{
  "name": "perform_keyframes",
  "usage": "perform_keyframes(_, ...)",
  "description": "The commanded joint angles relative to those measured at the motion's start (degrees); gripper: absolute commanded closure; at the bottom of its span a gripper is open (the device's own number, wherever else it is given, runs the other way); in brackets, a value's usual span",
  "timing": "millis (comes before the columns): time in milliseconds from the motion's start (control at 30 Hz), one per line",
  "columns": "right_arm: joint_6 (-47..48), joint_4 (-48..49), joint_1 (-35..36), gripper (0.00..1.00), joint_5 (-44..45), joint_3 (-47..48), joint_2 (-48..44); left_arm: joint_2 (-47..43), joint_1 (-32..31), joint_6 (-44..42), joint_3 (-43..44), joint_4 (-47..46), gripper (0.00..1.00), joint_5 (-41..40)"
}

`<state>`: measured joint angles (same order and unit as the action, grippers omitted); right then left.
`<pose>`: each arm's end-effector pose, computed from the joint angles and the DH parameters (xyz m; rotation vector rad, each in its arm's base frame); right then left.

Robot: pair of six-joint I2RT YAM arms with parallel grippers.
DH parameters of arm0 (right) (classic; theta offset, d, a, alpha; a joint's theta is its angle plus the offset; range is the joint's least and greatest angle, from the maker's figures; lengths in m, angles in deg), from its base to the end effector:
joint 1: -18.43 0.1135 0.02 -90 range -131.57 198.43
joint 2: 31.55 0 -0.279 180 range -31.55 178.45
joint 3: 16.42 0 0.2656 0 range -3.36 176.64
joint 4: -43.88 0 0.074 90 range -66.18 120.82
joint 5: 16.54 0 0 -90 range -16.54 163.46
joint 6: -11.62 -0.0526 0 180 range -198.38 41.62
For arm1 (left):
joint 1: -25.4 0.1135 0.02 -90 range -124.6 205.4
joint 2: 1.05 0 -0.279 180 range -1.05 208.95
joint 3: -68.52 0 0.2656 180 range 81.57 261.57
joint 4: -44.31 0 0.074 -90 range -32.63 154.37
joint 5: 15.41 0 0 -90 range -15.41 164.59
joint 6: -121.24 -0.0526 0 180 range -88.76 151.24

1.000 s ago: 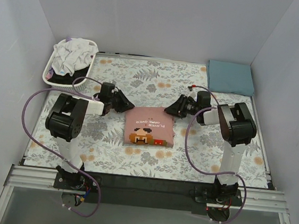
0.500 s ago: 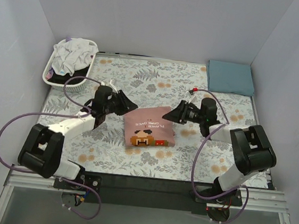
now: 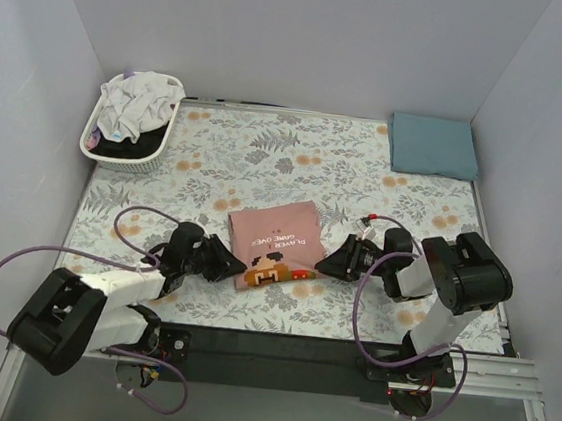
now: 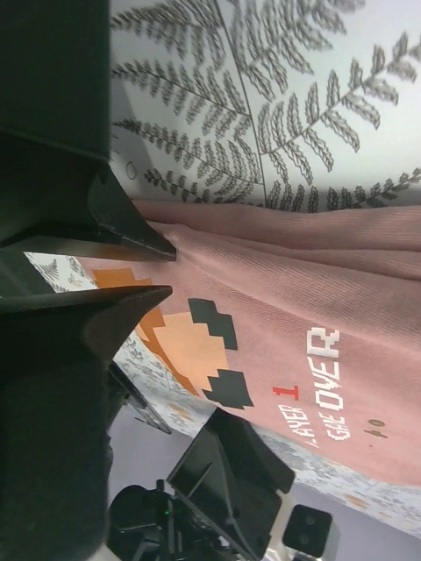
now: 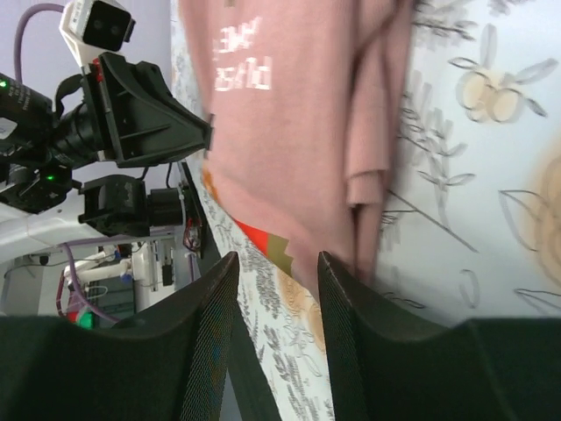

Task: Fold and stack the t-shirts
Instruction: Fold the tshirt

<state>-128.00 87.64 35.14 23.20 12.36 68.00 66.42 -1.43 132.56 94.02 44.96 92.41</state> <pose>0.2275 0.1105 0.0890 0.0165 2.2479 1.5724 0.1729 -0.1055 0.1096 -1.5203 2.3136 -1.2791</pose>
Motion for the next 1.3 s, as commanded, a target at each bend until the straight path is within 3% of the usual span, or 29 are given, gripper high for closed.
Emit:
perform_keyframes(0,-1.3,0.7,0.3,0.52,0.5,0.2,-7.1,-8.8,-0.2,-0.2,0.3,9.0,0.83,-5.5)
perform_keyframes(167,-5.9,-1.1,8.3,0.45,3.6,4.8,-14.4,-18.0,-0.1,-2.7,4.0,19.3,0.76,-14.4)
perform_keyframes(333,-9.8,-0.1,19.4,0.43,10.2,12.7,-11.3,-21.3,-0.1,-3.2,3.5,20.6,0.68,-17.1)
perform_keyframes(500,-11.5,4.6,26.0,0.44,14.3,17.1,2.1,-21.1,-0.1,-4.1,3.9,21.4,0.68,-17.1)
perform_keyframes(633,-19.9,17.1,27.7,0.44,13.8,16.2,15.3,-21.2,-0.1,-4.9,4.5,21.8,0.67,-18.9)
perform_keyframes(733,-19.9,18.9,27.6,0.45,16.2,13.8,20.0,-21.6,-0.1,-5.1,4.7,21.8,0.67,-18.9)
perform_keyframes(833,-18.6,17.1,27.6,0.45,15.7,13.4,17.5,-21.3,-0.1,-5.2,5.4,21.6,0.67,-18.6)
perform_keyframes(900,-14.6,11.0,27.7,0.45,16.4,14.0,12.0,-20.2,-0.1,-6.0,7.0,20.4,0.67,-18.1)
perform_keyframes(1100,-8.7,0.6,27.4,0.44,16.5,16.6,1.0,-8.0,0.1,-7.8,15.1,15.3,0.69,-16.0)
perform_keyframes(1267,-3.5,-5.6,25.8,0.45,18.1,15.0,-3.6,5.6,2.8,-9.2,22.0,9.0,0.79,-15.3)
